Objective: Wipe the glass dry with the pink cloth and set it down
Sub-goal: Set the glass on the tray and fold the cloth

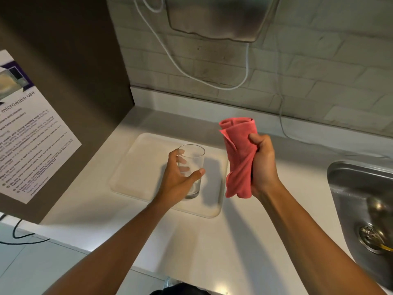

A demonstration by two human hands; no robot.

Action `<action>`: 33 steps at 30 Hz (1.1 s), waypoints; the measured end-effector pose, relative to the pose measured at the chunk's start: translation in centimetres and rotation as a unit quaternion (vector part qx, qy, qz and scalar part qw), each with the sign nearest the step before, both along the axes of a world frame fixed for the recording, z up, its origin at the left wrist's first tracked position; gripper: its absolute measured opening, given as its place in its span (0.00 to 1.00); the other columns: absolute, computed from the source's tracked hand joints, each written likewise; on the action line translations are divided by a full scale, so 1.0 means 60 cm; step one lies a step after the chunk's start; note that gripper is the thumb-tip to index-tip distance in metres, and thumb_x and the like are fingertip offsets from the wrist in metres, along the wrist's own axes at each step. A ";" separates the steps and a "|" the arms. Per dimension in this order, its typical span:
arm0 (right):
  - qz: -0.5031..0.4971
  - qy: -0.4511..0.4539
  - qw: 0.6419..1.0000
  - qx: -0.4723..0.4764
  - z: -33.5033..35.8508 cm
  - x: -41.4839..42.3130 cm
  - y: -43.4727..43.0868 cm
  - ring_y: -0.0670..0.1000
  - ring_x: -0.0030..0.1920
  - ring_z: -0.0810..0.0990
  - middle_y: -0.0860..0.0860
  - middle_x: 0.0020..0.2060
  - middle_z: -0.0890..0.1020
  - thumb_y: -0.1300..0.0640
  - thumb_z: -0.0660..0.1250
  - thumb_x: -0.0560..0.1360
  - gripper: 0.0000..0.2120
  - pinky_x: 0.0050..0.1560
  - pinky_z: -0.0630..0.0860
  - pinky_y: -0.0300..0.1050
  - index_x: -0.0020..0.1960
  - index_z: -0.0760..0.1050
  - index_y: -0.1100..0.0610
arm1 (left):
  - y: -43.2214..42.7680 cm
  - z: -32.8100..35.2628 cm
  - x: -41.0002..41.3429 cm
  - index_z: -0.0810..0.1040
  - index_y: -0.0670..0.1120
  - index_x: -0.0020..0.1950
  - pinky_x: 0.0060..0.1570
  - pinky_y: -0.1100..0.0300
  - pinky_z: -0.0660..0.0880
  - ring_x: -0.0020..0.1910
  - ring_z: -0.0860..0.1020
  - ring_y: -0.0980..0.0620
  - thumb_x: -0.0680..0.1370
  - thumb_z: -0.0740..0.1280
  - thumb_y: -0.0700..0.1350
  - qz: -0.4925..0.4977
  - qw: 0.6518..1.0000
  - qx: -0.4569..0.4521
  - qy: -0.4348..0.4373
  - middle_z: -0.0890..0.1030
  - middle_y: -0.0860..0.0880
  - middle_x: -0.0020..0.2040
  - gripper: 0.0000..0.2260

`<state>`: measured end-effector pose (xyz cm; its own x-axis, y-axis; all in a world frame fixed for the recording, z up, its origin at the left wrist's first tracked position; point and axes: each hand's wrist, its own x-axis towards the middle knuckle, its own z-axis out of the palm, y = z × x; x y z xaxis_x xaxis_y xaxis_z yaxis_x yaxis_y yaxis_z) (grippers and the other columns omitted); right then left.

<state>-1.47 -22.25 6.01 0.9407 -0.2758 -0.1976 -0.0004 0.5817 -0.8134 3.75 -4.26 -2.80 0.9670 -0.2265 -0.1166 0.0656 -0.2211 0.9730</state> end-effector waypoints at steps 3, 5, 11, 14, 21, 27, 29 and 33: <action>0.013 -0.018 0.996 -0.082 0.001 -0.005 -0.003 0.47 0.45 0.83 0.50 0.44 0.86 0.46 0.56 0.73 0.20 0.51 0.72 0.45 0.44 0.86 0.50 | -0.005 -0.016 0.010 0.66 0.49 0.74 0.58 0.59 0.75 0.63 0.78 0.44 0.74 0.82 0.43 0.004 0.999 0.019 -0.028 0.75 0.42 0.66 0.35; 0.036 -0.044 0.994 -0.093 0.005 -0.007 -0.003 0.50 0.54 0.83 0.53 0.52 0.86 0.47 0.55 0.75 0.21 0.56 0.75 0.46 0.50 0.86 0.51 | -0.007 -0.025 0.014 0.66 0.47 0.74 0.61 0.59 0.73 0.64 0.76 0.45 0.73 0.82 0.43 0.013 0.998 0.037 -0.048 0.75 0.44 0.65 0.35; 0.047 -0.006 0.995 -0.083 0.013 -0.026 0.000 0.47 0.36 0.83 0.50 0.37 0.85 0.46 0.57 0.73 0.19 0.34 0.77 0.40 0.38 0.85 0.50 | -0.007 -0.045 0.017 0.65 0.48 0.71 0.54 0.70 0.71 0.64 0.76 0.45 0.72 0.83 0.42 0.000 0.996 0.058 -0.066 0.73 0.47 0.65 0.35; 0.023 0.023 0.989 -0.141 0.015 -0.037 -0.001 0.52 0.33 0.80 0.52 0.33 0.82 0.48 0.59 0.72 0.15 0.34 0.75 0.44 0.35 0.82 0.50 | -0.001 -0.049 0.018 0.64 0.46 0.75 0.62 0.63 0.73 0.68 0.74 0.43 0.71 0.83 0.40 -0.033 0.995 0.075 -0.058 0.71 0.46 0.68 0.39; 0.014 -0.042 0.937 -0.346 -0.004 -0.074 -0.012 0.44 0.41 0.81 0.44 0.43 0.85 0.53 0.58 0.78 0.14 0.39 0.76 0.35 0.56 0.81 0.45 | 0.034 0.030 0.012 0.61 0.52 0.81 0.77 0.42 0.69 0.78 0.66 0.44 0.76 0.76 0.35 0.029 0.988 0.114 -0.097 0.60 0.49 0.81 0.39; 0.033 -0.071 0.921 -0.382 -0.006 -0.085 -0.011 0.45 0.51 0.82 0.44 0.51 0.84 0.57 0.61 0.78 0.13 0.47 0.75 0.32 0.57 0.78 0.45 | 0.024 0.172 -0.019 0.68 0.59 0.76 0.60 0.81 0.64 0.68 0.69 0.73 0.73 0.70 0.67 -0.169 0.956 0.122 -0.206 0.73 0.60 0.71 0.33; 0.040 -0.094 0.914 -0.393 0.001 -0.087 -0.011 0.46 0.51 0.83 0.45 0.51 0.84 0.57 0.62 0.78 0.12 0.48 0.75 0.33 0.57 0.78 0.46 | 0.004 0.197 -0.027 0.68 0.60 0.77 0.52 0.80 0.69 0.60 0.70 0.79 0.70 0.74 0.67 -0.258 0.923 0.184 -0.217 0.74 0.65 0.66 0.37; 0.036 -0.118 0.904 -0.409 0.015 -0.096 -0.021 0.46 0.51 0.83 0.45 0.51 0.84 0.56 0.63 0.81 0.09 0.48 0.76 0.33 0.56 0.78 0.45 | -0.029 0.215 -0.023 0.83 0.51 0.60 0.40 0.63 0.78 0.44 0.83 0.57 0.75 0.79 0.46 -0.287 0.913 0.177 -0.231 0.86 0.53 0.49 0.15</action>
<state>-7.24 -23.50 6.88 0.9512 -0.1753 0.2538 0.2159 -0.2092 -0.9537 2.39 -5.98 10.11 0.6657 -0.7383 0.1084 -0.5585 -0.3966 0.7285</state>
